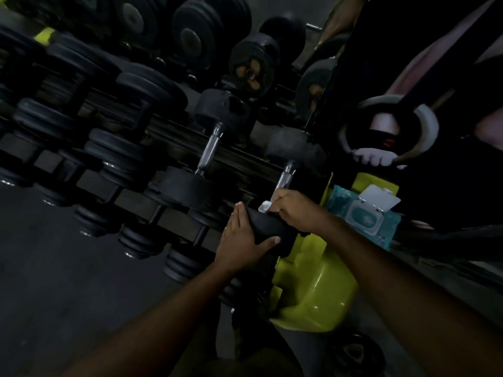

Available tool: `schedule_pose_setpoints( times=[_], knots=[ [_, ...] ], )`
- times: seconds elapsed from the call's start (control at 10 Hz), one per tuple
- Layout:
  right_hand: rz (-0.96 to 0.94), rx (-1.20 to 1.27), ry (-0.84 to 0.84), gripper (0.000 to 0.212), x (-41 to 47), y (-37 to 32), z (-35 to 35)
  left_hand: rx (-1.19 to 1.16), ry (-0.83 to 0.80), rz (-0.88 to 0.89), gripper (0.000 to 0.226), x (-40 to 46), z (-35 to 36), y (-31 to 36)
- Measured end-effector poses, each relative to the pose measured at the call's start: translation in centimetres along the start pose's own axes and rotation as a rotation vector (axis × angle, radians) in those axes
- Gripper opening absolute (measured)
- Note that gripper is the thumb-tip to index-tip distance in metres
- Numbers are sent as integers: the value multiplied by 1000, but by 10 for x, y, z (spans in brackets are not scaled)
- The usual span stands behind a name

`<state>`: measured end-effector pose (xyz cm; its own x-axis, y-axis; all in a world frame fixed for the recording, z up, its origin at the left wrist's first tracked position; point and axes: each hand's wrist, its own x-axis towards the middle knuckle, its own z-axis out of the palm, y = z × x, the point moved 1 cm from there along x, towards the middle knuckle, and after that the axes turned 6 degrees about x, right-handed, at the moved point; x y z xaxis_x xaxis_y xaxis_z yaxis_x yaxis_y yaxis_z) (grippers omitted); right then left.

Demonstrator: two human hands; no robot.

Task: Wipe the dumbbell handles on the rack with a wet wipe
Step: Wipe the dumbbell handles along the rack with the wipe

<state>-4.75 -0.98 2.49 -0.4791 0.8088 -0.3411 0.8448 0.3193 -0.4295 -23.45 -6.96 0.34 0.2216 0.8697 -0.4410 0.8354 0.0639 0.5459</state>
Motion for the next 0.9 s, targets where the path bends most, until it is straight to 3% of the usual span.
schedule_pose_setpoints(
  times=[0.2, 0.3, 0.5, 0.6, 0.7, 0.8, 0.9],
  knots=[
    [157, 101, 181, 23, 4, 1, -12, 27, -5, 10, 129, 1, -2, 2],
    [-13, 4, 37, 25, 9, -2, 2, 44, -15, 8, 129, 1, -2, 0],
    [146, -128, 133, 28, 22, 2, -10, 59, -23, 21, 129, 1, -3, 0],
    [5, -218, -95, 30, 18, -14, -8, 67, -24, 36, 130, 3, -4, -2],
    [-74, -367, -82, 20, 18, -7, -10, 76, -24, 27, 133, 4, -5, -2],
    [23, -244, 17, 19, 20, -2, -9, 68, -26, 26, 131, 3, -4, -1],
    [-57, -96, -69, 25, 16, -12, -5, 74, -28, 34, 132, 4, -4, -2]
  ],
)
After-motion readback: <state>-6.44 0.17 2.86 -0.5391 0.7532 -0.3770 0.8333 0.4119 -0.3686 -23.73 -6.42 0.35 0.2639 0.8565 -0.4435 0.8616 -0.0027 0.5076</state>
